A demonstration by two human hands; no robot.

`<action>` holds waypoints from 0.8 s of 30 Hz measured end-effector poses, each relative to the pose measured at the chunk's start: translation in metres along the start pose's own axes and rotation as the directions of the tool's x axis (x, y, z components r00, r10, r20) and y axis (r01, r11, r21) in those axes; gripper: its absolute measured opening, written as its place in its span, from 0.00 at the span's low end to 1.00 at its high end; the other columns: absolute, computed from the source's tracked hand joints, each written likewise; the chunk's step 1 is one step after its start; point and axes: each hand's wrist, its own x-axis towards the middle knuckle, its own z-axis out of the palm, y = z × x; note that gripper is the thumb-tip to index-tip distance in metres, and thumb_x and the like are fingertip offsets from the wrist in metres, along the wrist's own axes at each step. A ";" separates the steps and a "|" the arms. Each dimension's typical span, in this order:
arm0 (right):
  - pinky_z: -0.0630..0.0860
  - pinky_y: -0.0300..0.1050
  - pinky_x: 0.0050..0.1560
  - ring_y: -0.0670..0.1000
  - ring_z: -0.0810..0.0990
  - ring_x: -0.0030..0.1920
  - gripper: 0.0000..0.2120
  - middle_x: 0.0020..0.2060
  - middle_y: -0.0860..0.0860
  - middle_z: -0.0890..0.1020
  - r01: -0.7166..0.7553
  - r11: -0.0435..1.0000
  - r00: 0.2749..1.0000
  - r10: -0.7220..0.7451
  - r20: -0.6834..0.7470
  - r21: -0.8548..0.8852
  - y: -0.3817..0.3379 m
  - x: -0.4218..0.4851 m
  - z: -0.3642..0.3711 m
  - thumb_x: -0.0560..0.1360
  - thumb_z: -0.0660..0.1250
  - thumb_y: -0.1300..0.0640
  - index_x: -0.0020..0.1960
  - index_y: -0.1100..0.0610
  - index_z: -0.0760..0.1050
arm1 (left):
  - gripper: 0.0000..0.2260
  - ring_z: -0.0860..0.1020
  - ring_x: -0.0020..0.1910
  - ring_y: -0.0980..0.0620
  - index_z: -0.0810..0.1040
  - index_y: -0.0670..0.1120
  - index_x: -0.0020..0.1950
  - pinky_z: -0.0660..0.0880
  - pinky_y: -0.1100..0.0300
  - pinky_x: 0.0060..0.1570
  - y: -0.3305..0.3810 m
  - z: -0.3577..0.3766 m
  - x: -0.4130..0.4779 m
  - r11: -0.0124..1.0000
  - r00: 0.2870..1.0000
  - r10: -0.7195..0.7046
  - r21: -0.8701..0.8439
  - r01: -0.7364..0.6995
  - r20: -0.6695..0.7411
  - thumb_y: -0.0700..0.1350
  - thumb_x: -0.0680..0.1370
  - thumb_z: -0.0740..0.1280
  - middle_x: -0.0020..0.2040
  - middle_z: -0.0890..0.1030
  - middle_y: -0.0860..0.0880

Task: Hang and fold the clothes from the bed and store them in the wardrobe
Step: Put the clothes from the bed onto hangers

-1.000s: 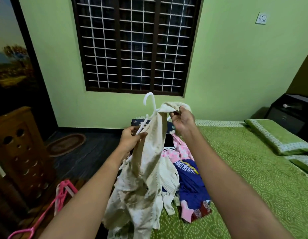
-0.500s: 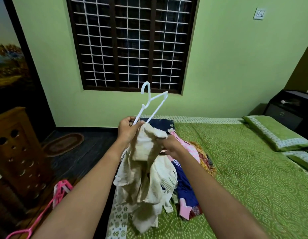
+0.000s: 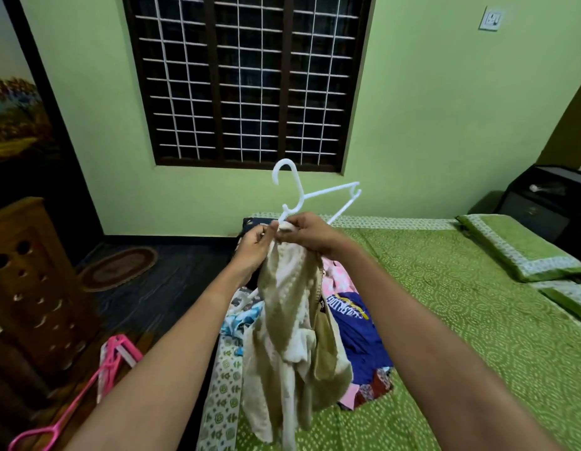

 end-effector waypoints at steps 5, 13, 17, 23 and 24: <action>0.75 0.41 0.40 0.48 0.78 0.36 0.05 0.36 0.53 0.80 -0.035 0.962 0.998 0.046 -0.035 0.272 0.024 -0.011 -0.005 0.72 0.71 0.63 0.46 0.61 0.76 | 0.09 0.73 0.38 0.49 0.73 0.47 0.43 0.68 0.57 0.39 0.010 0.002 0.001 0.994 0.999 0.022 -0.104 -0.019 0.028 0.51 0.77 0.65 0.38 0.76 0.45; 0.75 0.47 0.37 0.54 0.76 0.42 0.06 0.39 0.56 0.80 -0.342 0.934 0.940 0.341 -0.023 -0.102 0.082 -0.034 0.004 0.73 0.65 0.71 0.44 0.62 0.76 | 0.09 0.63 0.30 0.52 0.70 0.47 0.42 0.60 0.58 0.31 0.021 -0.002 0.007 0.991 0.995 0.098 -0.093 -0.099 -0.016 0.50 0.78 0.64 0.31 0.64 0.50; 0.75 0.40 0.38 0.52 0.77 0.40 0.14 0.39 0.55 0.80 -0.209 0.978 0.930 0.205 -0.304 0.020 0.081 -0.026 -0.005 0.76 0.54 0.73 0.43 0.62 0.76 | 0.11 0.62 0.25 0.59 0.69 0.47 0.39 0.61 0.67 0.25 0.014 -0.012 0.003 0.993 0.992 0.103 -0.052 -0.107 -0.070 0.49 0.77 0.65 0.30 0.64 0.52; 0.69 0.41 0.39 0.52 0.75 0.40 0.08 0.38 0.53 0.77 -0.092 0.913 0.957 -0.028 -0.287 -0.397 0.038 -0.006 -0.005 0.68 0.65 0.68 0.46 0.62 0.79 | 0.12 0.72 0.28 0.60 0.72 0.46 0.36 0.69 0.62 0.32 -0.005 -0.010 -0.001 0.997 0.997 0.050 0.059 -0.047 -0.054 0.46 0.71 0.74 0.30 0.77 0.55; 0.68 0.41 0.38 0.52 0.74 0.40 0.07 0.37 0.54 0.76 -0.076 0.897 0.959 -0.054 -0.279 -0.436 0.030 -0.007 0.000 0.68 0.66 0.68 0.45 0.62 0.78 | 0.12 0.72 0.29 0.59 0.72 0.46 0.36 0.69 0.62 0.33 -0.007 -0.008 -0.003 0.998 0.999 0.043 0.055 -0.041 -0.029 0.45 0.69 0.75 0.31 0.77 0.53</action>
